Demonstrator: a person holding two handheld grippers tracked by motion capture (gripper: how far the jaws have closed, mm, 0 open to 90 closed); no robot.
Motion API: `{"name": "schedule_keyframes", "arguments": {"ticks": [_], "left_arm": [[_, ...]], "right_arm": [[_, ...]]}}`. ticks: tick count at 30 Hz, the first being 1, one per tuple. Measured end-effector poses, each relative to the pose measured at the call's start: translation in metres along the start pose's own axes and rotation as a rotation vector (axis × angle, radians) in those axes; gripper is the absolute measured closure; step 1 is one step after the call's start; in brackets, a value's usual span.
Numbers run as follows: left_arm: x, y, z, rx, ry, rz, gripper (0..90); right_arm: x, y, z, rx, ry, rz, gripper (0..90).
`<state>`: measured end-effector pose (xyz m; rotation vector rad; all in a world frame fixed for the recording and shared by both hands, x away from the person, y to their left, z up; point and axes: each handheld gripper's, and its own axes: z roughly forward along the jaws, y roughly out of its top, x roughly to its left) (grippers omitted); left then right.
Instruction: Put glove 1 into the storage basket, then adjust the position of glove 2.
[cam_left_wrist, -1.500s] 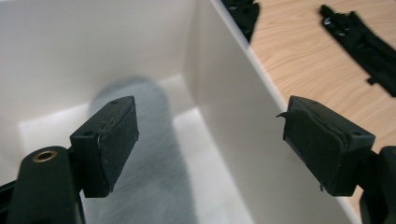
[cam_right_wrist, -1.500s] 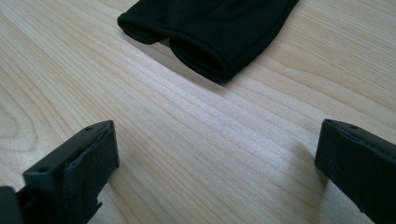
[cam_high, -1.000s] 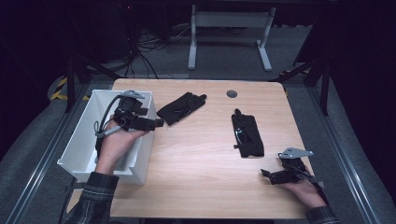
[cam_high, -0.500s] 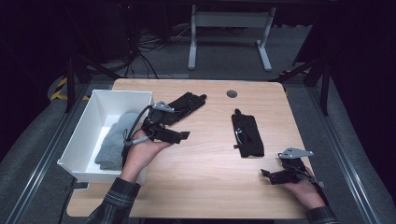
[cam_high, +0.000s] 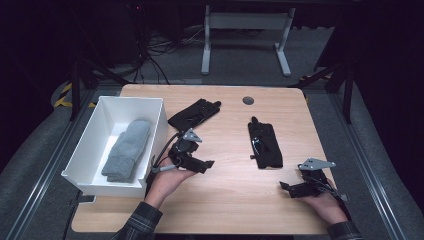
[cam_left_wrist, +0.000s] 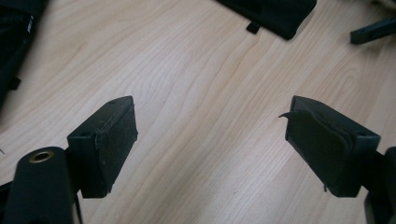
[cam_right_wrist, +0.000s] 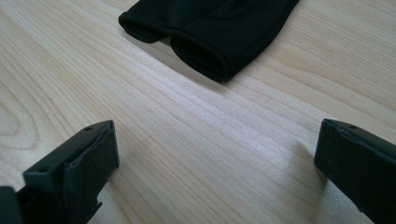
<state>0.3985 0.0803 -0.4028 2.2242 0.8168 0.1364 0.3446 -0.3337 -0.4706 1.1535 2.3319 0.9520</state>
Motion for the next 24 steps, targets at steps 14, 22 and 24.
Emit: {"name": "schedule_keyframes", "arguments": {"ticks": [14, 22, 24], "left_arm": [[0.000, -0.045, 0.036, 0.050, 0.026, 0.037, 13.9], [0.001, -0.057, 0.043, 0.058, 0.056, 0.086, 0.5], [0.002, -0.060, 0.044, 0.042, 0.063, 0.120, 0.0]], "right_arm": [[0.002, 0.011, -0.012, -0.031, -0.007, -0.067, 18.4], [0.002, 0.037, -0.009, -0.045, 0.069, -0.057, 63.8], [0.002, 0.043, -0.006, -0.052, 0.084, -0.062, 74.7]]}}
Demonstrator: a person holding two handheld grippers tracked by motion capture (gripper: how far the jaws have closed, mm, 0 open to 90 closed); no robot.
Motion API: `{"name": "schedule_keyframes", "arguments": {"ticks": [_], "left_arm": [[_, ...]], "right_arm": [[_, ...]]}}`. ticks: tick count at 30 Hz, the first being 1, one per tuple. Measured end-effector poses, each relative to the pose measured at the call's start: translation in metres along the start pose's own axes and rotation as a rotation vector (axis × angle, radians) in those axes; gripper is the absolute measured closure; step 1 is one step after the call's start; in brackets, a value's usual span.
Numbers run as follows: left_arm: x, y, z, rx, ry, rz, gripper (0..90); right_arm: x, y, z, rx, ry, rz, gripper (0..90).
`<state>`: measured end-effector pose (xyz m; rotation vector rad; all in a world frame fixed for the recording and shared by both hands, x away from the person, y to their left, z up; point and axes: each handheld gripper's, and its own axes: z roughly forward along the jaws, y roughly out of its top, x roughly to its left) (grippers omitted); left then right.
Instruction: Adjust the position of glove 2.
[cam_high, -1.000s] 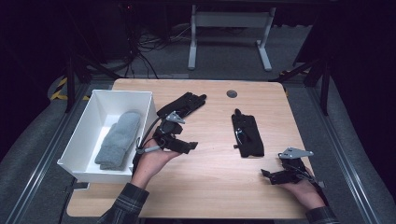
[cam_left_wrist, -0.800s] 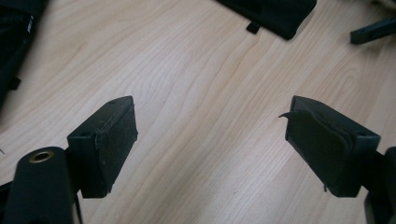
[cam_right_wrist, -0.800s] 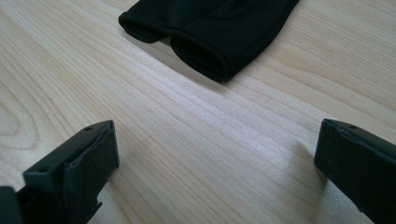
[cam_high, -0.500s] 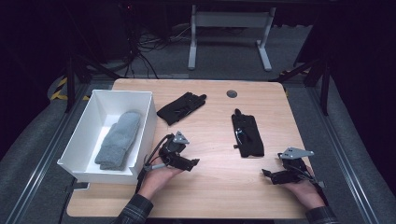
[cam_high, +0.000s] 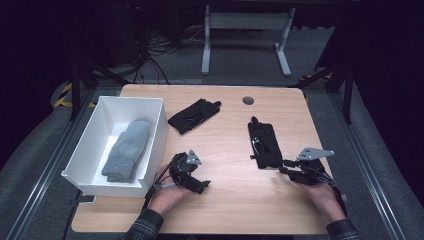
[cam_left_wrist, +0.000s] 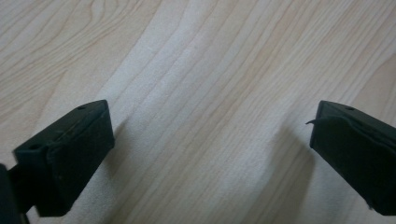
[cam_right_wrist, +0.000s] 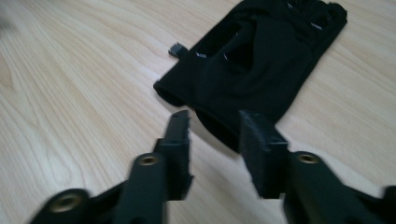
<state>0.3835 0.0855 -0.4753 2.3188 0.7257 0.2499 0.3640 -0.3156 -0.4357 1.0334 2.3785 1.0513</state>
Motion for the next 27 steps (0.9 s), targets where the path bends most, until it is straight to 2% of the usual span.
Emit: {"name": "schedule_keyframes", "arguments": {"ticks": [1, 2, 4, 10, 11, 18, 24, 27], "left_arm": [[0.000, 0.000, 0.000, 0.000, 0.000, 0.000, 0.0], [0.001, -0.003, 0.000, -0.021, -0.006, 0.004, 0.0], [0.002, -0.003, 0.000, -0.028, -0.006, 0.009, 0.0], [0.002, -0.004, 0.000, -0.029, -0.003, 0.007, 0.0], [0.002, -0.004, 0.000, -0.029, -0.002, 0.005, 0.3], [0.002, -0.003, 0.000, -0.030, -0.002, 0.005, 0.7], [0.001, -0.003, 0.000, -0.031, 0.003, -0.006, 1.4], [0.001, -0.003, 0.000, -0.031, 0.003, -0.007, 1.4]], "right_arm": [[0.000, 0.000, 0.000, 0.000, 0.000, 0.000, 74.7], [0.000, 0.003, 0.002, -0.001, 0.004, -0.003, 79.8], [-0.002, 0.011, 0.006, -0.009, 0.019, -0.010, 89.4], [-0.009, 0.023, 0.023, -0.014, 0.031, -0.008, 89.9], [-0.011, 0.024, 0.026, -0.001, 0.030, -0.006, 89.9], [-0.020, 0.036, 0.047, 0.008, 0.007, -0.006, 90.0], [-0.026, 0.043, 0.061, -0.013, 0.010, 0.010, 90.0], [-0.029, 0.039, 0.070, 0.026, 0.013, 0.007, 90.0]]}}
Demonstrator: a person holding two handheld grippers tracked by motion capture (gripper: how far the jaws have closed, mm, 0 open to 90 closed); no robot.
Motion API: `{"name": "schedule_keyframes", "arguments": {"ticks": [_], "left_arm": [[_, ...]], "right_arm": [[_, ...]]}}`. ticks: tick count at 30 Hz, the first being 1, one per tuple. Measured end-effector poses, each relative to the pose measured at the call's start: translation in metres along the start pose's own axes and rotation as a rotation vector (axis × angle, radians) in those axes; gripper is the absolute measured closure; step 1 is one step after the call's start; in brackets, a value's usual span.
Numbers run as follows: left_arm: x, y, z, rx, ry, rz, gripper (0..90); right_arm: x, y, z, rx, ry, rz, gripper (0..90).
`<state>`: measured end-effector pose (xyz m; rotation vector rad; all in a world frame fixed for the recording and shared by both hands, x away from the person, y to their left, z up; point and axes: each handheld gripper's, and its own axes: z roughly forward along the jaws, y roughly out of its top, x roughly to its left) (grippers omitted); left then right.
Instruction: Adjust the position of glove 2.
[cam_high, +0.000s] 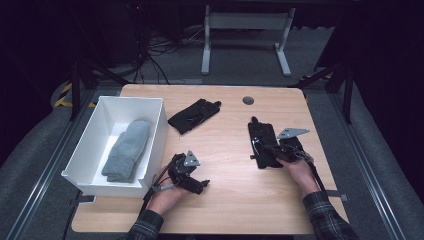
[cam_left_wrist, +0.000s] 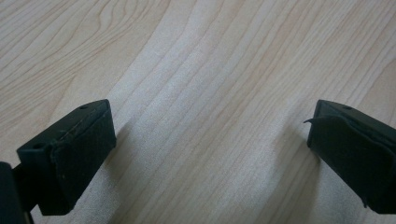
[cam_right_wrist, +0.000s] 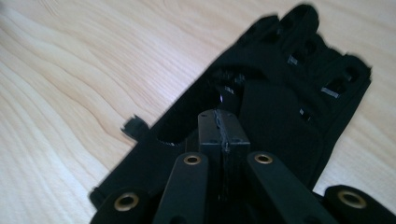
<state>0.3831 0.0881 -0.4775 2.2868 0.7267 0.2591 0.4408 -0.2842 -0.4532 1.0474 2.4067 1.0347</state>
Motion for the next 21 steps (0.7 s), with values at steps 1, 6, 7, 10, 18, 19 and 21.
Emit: {"name": "schedule_keyframes", "arguments": {"ticks": [1, 6, 7, 10, 18, 19, 21], "left_arm": [[0.000, 0.000, 0.000, 0.001, 0.000, 0.002, 1.3], [0.000, 0.000, 0.000, 0.002, 0.000, 0.002, 1.3], [0.000, 0.000, 0.000, 0.001, 0.000, 0.002, 1.3], [0.000, 0.000, 0.000, 0.001, 0.000, 0.002, 1.3], [0.000, 0.000, 0.000, -0.001, 0.001, -0.002, 1.3], [0.000, 0.000, 0.000, 0.001, 0.001, 0.000, 1.3], [0.000, 0.000, 0.000, 0.001, 0.001, -0.001, 1.3]], "right_arm": [[0.000, -0.001, 0.001, -0.003, 0.006, 0.005, 90.0], [0.001, -0.002, -0.002, 0.009, 0.013, 0.001, 90.0], [0.002, -0.003, -0.003, 0.014, 0.017, -0.003, 90.0], [0.008, -0.005, -0.007, 0.030, 0.029, -0.019, 90.0], [0.025, -0.014, -0.019, 0.054, 0.063, -0.049, 90.0], [0.028, -0.014, -0.020, 0.060, 0.066, -0.058, 90.0], [0.034, -0.017, -0.022, 0.060, 0.068, -0.071, 90.0]]}}
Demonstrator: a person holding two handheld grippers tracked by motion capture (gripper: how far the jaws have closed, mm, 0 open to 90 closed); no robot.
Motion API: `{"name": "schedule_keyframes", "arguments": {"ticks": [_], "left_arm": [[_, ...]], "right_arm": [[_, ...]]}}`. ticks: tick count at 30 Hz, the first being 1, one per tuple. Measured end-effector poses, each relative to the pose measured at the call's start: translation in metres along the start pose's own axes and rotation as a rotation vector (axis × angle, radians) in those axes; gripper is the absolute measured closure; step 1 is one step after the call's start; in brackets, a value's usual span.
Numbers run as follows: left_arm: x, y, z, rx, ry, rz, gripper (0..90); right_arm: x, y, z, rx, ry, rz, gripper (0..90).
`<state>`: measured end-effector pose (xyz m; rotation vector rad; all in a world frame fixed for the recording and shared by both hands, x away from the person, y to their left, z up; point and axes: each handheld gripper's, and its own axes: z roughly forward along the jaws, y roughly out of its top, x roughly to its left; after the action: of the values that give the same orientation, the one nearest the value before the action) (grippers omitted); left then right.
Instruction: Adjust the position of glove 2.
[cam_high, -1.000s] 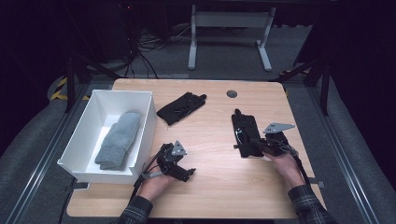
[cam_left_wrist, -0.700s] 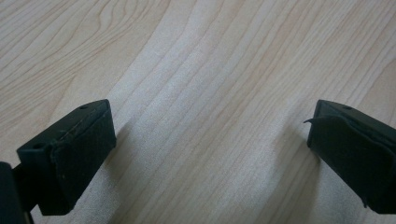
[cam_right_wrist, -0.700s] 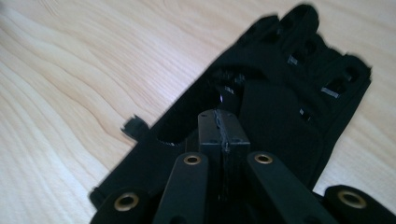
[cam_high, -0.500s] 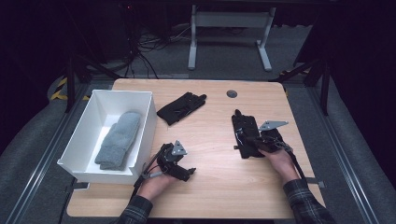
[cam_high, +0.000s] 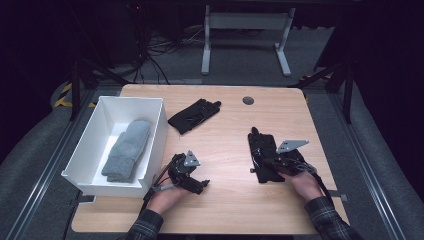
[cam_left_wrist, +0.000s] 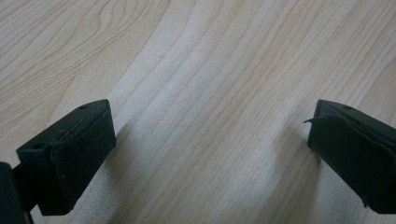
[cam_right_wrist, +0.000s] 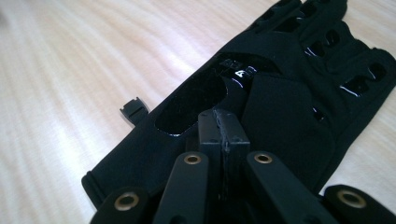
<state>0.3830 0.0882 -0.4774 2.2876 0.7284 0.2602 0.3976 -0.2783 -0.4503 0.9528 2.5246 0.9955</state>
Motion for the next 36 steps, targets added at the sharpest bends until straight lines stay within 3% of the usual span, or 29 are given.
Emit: {"name": "schedule_keyframes", "arguments": {"ticks": [14, 26, 29, 31, 36], "left_arm": [[0.000, 0.000, 0.000, 0.002, 0.000, 0.000, 1.3], [0.000, 0.000, 0.000, 0.002, 0.000, 0.000, 1.3], [0.000, 0.000, 0.000, 0.001, -0.001, 0.000, 1.3], [0.000, 0.000, 0.000, 0.001, -0.001, 0.000, 1.3], [0.000, 0.000, 0.000, 0.000, 0.000, 0.001, 1.3]], "right_arm": [[0.043, -0.016, -0.015, 0.018, 0.081, -0.039, 90.0], [0.073, -0.030, -0.027, 0.020, 0.116, -0.054, 90.0], [0.076, -0.032, -0.029, 0.012, 0.117, -0.055, 89.2], [0.075, -0.031, -0.032, -0.006, 0.116, -0.051, 82.3], [0.068, -0.028, -0.040, -0.051, 0.101, -0.036, 78.2]]}}
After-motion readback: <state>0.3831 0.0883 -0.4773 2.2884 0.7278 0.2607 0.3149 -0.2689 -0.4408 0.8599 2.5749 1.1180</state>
